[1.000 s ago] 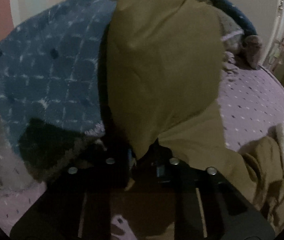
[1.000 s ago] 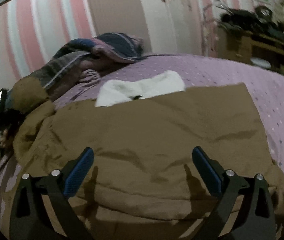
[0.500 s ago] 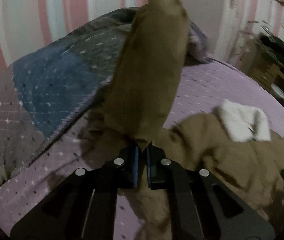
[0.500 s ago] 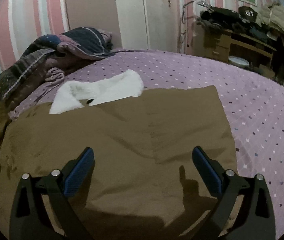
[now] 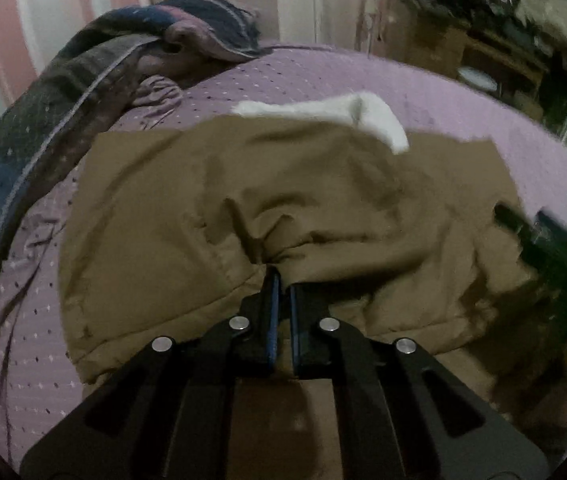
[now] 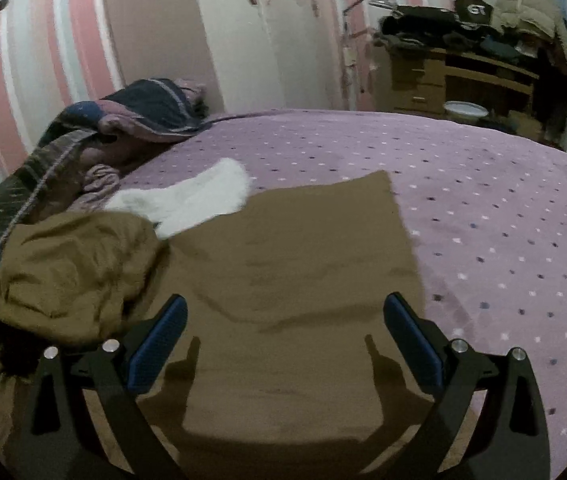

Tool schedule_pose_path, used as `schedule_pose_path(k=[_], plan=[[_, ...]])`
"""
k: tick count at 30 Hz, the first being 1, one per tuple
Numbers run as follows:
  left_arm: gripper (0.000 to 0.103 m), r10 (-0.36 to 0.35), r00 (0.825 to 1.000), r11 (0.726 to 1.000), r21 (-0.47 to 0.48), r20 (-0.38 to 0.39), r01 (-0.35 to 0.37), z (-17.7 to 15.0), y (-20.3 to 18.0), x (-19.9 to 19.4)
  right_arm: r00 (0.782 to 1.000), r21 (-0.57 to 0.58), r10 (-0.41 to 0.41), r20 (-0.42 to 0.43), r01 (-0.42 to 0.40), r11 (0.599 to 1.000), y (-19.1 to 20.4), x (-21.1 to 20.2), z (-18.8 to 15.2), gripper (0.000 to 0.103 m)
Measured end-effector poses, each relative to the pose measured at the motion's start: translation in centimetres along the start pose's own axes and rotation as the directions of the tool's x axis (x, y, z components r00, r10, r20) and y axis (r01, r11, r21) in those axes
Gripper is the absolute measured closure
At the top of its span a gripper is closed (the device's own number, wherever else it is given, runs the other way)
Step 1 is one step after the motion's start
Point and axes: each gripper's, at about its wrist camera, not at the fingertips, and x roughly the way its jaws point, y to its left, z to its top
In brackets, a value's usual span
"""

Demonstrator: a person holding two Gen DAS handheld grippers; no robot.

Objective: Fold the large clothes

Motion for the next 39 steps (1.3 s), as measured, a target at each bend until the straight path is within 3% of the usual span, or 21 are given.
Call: schedule_pose_path(k=[3, 5, 6, 8, 9, 11, 14, 18, 20, 23, 26, 31, 36, 39], plan=[[0.088, 0.062, 0.998, 0.996, 0.07, 0.005, -0.062, -1.0, -1.4, 1.2, 0.999, 0.072, 0.029, -0.017, -0.028, 0.997, -1.8, 0.4, -0.1, 0.004], [0.049, 0.051, 0.999, 0.994, 0.093, 0.014, -0.052, -1.6, -1.2, 1.2, 0.998, 0.109, 0.053, -0.023, -0.051, 0.993, -2.4, 0.7, -0.2, 0.004], [0.043, 0.041, 0.999, 0.994, 0.097, 0.03, -0.043, -1.8, -1.2, 0.6, 0.998, 0.115, 0.059, -0.024, -0.056, 0.992, -2.4, 0.9, -0.3, 0.004], [0.011, 0.059, 0.996, 0.993, 0.099, 0.07, -0.065, -2.2, -0.4, -0.7, 0.998, 0.111, 0.064, -0.021, -0.062, 0.992, -2.1, 1.0, -0.4, 0.004], [0.007, 0.077, 0.993, 0.992, 0.09, 0.093, -0.085, -2.4, 0.3, -1.4, 0.997, 0.105, 0.068, -0.02, -0.066, 0.992, -1.8, 1.0, -0.5, 0.004], [0.005, 0.086, 0.988, 0.994, 0.06, 0.132, -0.094, -3.2, 2.0, -3.1, 0.997, 0.093, 0.081, -0.018, -0.079, 0.993, -1.0, 1.0, -0.6, 0.004], [0.003, 0.172, 0.969, 0.985, -0.028, 0.178, -0.17, -3.6, 6.1, -3.9, 0.993, 0.091, 0.119, -0.02, -0.117, 0.989, -0.1, 1.2, -0.9, 0.004], [0.003, 0.315, 0.938, 0.936, -0.213, 0.147, -0.281, -3.8, 13.1, -1.5, 0.987, 0.061, 0.163, 0.009, -0.163, 0.985, 2.0, 0.8, -1.4, 0.004], [0.003, 0.331, 0.933, 0.912, -0.302, 0.137, -0.279, -5.3, 16.4, -0.2, 0.984, 0.044, 0.178, 0.025, -0.179, 0.983, 3.1, 0.7, -1.5, 0.004], [0.003, 0.28, 0.952, 0.885, -0.416, 0.122, -0.207, -6.6, 19.2, 2.0, 0.979, 0.003, 0.196, 0.058, -0.196, 0.981, 5.0, 0.5, -1.9, 0.004], [0.003, 0.287, 0.948, 0.875, -0.439, 0.138, -0.201, -6.6, 19.9, 3.1, 0.978, -0.053, 0.202, 0.045, -0.199, 0.978, 7.4, 1.0, -1.4, 0.004], [0.003, 0.311, 0.935, 0.87, -0.448, 0.17, -0.207, -6.3, 18.6, 5.3, 0.974, -0.042, 0.222, -0.052, -0.224, 0.974, 9.4, 3.9, -1.1, 0.004], [0.003, 0.315, 0.945, 0.872, -0.418, 0.085, -0.253, -5.7, 18.1, 7.3, 0.962, -0.03, 0.27, -0.044, -0.271, 0.962, 9.2, 5.3, -2.4, 0.011], [0.003, 0.301, 0.953, 0.868, -0.422, 0.023, -0.264, -5.5, 18.4, 7.9, 0.961, 0.016, 0.258, -0.102, -0.258, 0.966, 8.9, 6.1, -2.1, 0.017]])
